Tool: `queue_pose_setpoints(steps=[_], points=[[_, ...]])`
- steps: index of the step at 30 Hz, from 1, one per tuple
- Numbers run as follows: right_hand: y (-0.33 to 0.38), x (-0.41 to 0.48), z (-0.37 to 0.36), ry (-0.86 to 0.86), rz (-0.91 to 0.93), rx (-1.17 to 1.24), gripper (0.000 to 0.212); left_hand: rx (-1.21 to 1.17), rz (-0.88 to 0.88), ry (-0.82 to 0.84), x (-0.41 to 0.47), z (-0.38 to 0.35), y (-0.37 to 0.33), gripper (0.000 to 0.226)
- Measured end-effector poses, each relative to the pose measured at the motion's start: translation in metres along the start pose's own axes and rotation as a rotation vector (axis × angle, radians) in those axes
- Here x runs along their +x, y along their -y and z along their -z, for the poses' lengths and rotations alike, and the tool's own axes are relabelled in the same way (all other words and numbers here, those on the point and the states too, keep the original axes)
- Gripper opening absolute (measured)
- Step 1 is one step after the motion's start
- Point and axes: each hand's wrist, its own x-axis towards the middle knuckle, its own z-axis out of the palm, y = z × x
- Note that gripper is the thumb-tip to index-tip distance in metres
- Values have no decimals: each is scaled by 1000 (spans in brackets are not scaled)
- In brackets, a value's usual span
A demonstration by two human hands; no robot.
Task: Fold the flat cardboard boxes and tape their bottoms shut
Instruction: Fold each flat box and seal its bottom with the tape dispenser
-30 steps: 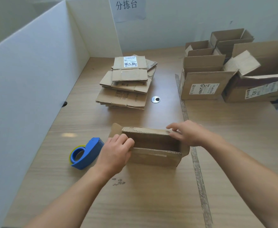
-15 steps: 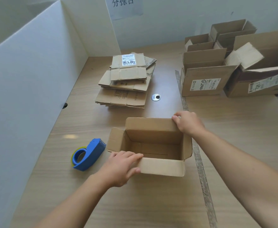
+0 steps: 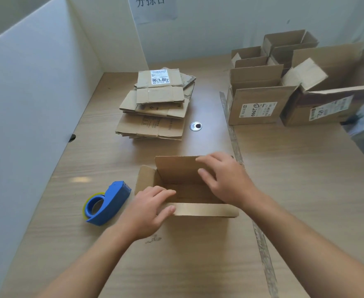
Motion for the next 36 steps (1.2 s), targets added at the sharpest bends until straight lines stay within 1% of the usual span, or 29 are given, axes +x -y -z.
queue_pose_setpoints(steps=[2,5,7,8,12,15,17,22,28,32,36], points=[[10,-15,-13,190,-17,37,37,-49,28,-56,-3,9,9,56],[19,-25,-30,456,-108,4,42,-105,50,-109,-13,19,24,52],[25,-29,-38,585,-145,-52,47,-112,45,-131,-21,25,31,49],[28,-31,-42,616,-154,-90,49,-114,44,-136,-25,27,34,48],[39,-34,-50,606,-156,-275,55,-98,33,-157,-38,36,41,44],[45,-35,-55,609,-129,-405,57,-64,17,-125,-39,43,41,46],[48,-37,-56,610,-133,-449,55,-50,13,-100,-38,45,41,49],[47,-42,-45,571,-188,-464,50,-22,-9,-38,-30,45,41,55],[23,-57,-15,505,-269,-441,48,-4,-59,16,-7,44,26,65],[-1,-71,7,476,-316,-470,49,3,-108,50,17,40,-1,72],[-33,-82,36,426,-348,-507,49,48,-153,87,46,27,-30,72]])
